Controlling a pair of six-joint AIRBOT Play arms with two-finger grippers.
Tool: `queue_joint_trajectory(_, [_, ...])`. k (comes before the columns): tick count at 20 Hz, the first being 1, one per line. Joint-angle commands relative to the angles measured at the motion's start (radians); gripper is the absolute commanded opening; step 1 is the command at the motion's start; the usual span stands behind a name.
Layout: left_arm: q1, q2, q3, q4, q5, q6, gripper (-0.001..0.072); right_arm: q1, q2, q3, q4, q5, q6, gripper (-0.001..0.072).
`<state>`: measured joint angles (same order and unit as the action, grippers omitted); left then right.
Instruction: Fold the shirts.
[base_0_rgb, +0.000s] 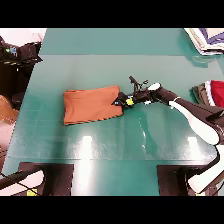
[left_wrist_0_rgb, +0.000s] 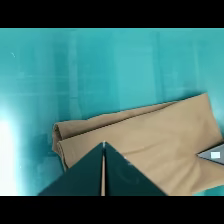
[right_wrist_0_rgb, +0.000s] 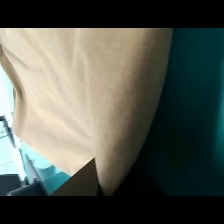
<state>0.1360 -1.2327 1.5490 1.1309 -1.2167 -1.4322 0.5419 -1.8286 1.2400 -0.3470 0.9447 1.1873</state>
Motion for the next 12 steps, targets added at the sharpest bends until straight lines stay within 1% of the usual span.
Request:
queue_joint_trajectory(1, [-0.025, 0.001, 0.000, -0.016, -0.008, 0.000, 0.0026, -0.026, 0.060, 0.000, -0.031, -0.055, -0.035, 0.0014])
queue_joint_trajectory(4, [-0.132, 0.000, 0.000, -0.015, 0.001, 0.000, 0.0026, -0.161, 0.192, 0.001, -0.099, -0.071, -0.012, 0.0014])
queue_joint_trajectory(7, [-0.262, 0.000, 0.000, -0.015, 0.044, 0.000, 0.0026, -0.377, 0.330, 0.001, -0.227, -0.053, 0.059, 0.0014])
queue_joint_trajectory(9, [-0.333, 0.000, 0.000, -0.015, 0.078, 0.000, 0.0026, -0.536, 0.407, 0.000, -0.283, -0.044, 0.070, 0.0014])
queue_joint_trajectory(12, [-0.415, 0.000, 0.000, -0.015, 0.119, -0.001, 0.0026, -0.771, 0.478, 0.000, -0.293, -0.045, 0.070, 0.0014])
